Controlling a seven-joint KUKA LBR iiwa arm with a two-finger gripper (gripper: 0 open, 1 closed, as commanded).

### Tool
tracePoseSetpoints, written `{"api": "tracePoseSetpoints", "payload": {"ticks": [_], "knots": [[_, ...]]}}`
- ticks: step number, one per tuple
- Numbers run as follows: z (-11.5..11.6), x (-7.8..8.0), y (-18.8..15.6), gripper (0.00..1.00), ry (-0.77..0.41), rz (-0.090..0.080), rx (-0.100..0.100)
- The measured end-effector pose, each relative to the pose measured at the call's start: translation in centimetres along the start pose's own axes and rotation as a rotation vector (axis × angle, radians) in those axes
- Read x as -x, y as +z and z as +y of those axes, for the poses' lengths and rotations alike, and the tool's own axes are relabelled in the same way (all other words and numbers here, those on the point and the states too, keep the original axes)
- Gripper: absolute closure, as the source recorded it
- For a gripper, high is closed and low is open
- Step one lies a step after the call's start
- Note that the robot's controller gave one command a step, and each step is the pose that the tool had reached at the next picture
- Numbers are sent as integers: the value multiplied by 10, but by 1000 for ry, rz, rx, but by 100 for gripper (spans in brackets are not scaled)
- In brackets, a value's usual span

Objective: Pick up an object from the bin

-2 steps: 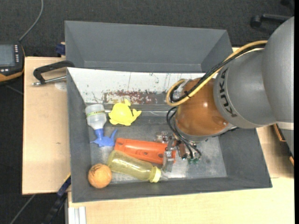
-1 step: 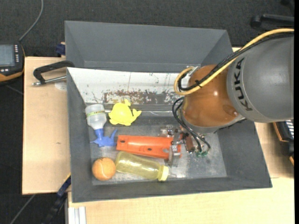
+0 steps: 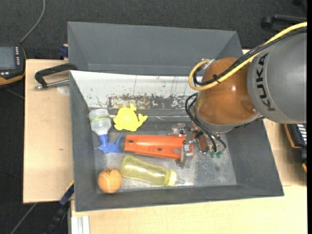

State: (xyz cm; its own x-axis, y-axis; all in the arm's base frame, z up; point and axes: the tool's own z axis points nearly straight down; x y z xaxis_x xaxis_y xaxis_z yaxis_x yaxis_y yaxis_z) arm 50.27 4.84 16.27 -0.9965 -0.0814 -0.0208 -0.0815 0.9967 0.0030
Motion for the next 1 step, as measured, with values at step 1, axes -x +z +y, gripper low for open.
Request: {"api": "tracePoseSetpoints", "payload": {"ticks": [1], "knots": [[0, 3, -44, 100, 10, 14, 0]]}}
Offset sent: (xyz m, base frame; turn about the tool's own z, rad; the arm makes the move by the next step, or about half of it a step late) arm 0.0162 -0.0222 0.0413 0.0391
